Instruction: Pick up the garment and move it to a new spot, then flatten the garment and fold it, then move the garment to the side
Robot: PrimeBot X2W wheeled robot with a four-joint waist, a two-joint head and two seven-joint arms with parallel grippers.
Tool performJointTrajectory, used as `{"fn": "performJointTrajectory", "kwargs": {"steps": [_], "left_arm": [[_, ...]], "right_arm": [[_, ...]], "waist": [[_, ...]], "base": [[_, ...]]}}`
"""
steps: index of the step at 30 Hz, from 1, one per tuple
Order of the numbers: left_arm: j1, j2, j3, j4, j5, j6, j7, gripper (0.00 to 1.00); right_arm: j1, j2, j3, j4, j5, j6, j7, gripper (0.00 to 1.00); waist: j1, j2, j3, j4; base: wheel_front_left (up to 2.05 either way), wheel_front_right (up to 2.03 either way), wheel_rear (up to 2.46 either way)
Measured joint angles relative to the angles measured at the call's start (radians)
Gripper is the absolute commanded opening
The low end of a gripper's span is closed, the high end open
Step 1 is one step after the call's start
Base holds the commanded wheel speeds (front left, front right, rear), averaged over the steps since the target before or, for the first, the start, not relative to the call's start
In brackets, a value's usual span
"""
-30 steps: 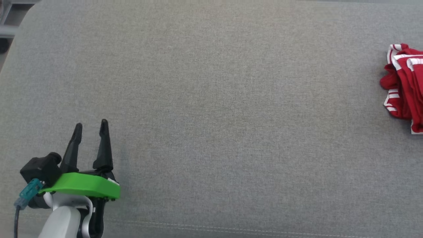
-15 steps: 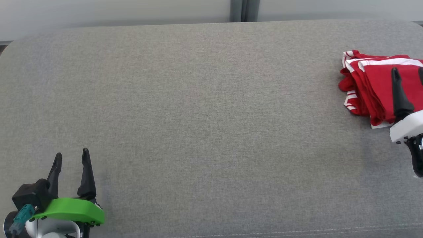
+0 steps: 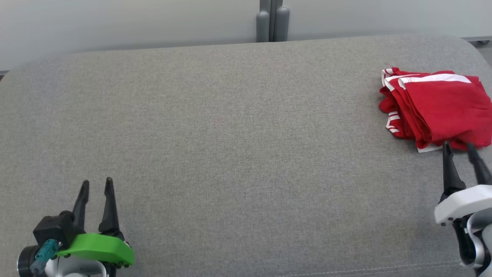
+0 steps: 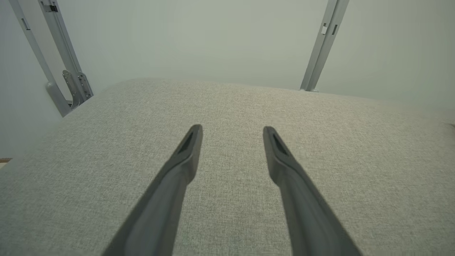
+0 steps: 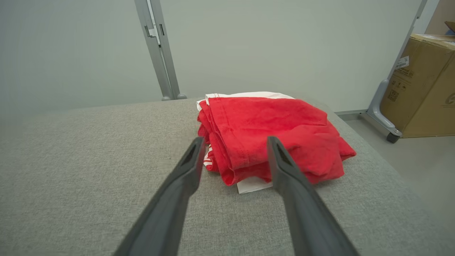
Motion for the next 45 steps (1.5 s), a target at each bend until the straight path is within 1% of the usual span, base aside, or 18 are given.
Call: {"fn": "performJointTrajectory", "kwargs": {"steps": [7,12,15,19,26,28,45], "left_arm": [[0.012,-0.036,-0.013,0.071,-0.005,0.000,0.004,0.00],[0.012,-0.045,-0.008,0.073,-0.044,-0.001,0.014,0.00],[0.012,-0.046,-0.001,0.074,-0.082,-0.010,0.023,0.00],[0.012,-0.048,0.005,0.074,-0.142,-0.020,0.039,0.00],[0.012,-0.053,0.014,0.075,-0.212,-0.035,0.063,0.00],[0.012,-0.054,0.019,0.076,-0.235,-0.041,0.067,0.00],[0.011,-0.063,0.057,0.082,-0.420,-0.072,0.128,0.00]], "right_arm": [[0.049,0.091,0.028,0.054,0.005,0.001,0.001,0.00],[0.051,0.096,0.014,0.054,0.048,0.011,0.014,0.00],[0.051,0.107,0.004,0.053,0.084,0.013,0.025,0.00],[0.051,0.115,-0.006,0.051,0.121,0.027,0.036,0.00],[0.051,0.137,-0.031,0.049,0.191,0.037,0.064,0.00],[0.051,0.144,-0.036,0.048,0.215,0.045,0.070,0.00],[0.049,0.185,-0.095,0.045,0.384,0.081,0.128,0.00]], "waist": [[0.0000,0.0000,0.000,0.000],[0.0000,0.0000,-0.003,0.000],[0.0000,0.0000,-0.008,-0.001],[0.0000,0.0001,-0.013,-0.001],[0.0000,0.0000,-0.019,-0.001],[0.0000,0.0000,-0.021,-0.001],[0.0000,0.0000,-0.037,-0.001]], "base": [[0.00,0.00,0.00],[0.00,0.00,0.00],[0.00,0.00,0.00],[0.00,0.00,0.00],[0.00,0.00,0.00],[0.00,0.00,0.00],[0.00,0.00,0.00]]}}
